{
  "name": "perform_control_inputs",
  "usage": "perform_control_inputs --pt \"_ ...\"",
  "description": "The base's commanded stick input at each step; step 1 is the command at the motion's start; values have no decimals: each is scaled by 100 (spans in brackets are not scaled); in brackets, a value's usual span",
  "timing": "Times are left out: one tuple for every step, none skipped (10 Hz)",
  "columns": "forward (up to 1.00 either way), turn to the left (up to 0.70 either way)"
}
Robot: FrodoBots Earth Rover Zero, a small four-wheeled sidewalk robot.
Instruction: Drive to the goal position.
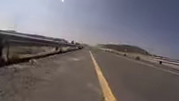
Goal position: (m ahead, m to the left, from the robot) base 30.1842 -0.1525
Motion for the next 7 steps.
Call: perform_control_inputs --pt "50 0" --pt "50 0" --pt "50 0" --pt "50 0" --pt "50 0" --pt "50 0" --pt "50 0"
